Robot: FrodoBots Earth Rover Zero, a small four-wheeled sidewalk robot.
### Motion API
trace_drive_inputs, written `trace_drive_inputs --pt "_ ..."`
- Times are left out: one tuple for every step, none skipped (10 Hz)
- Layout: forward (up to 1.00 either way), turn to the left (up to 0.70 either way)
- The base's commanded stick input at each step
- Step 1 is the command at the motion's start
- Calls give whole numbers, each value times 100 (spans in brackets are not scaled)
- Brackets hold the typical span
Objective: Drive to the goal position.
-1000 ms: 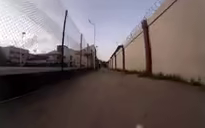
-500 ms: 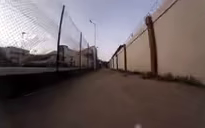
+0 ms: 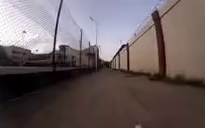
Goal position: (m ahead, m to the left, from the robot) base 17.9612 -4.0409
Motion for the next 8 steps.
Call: trace_drive_inputs --pt "100 0" --pt "100 0" --pt "100 0" --pt "100 0" --pt "100 0" --pt "100 0" --pt "100 0" --pt "100 0"
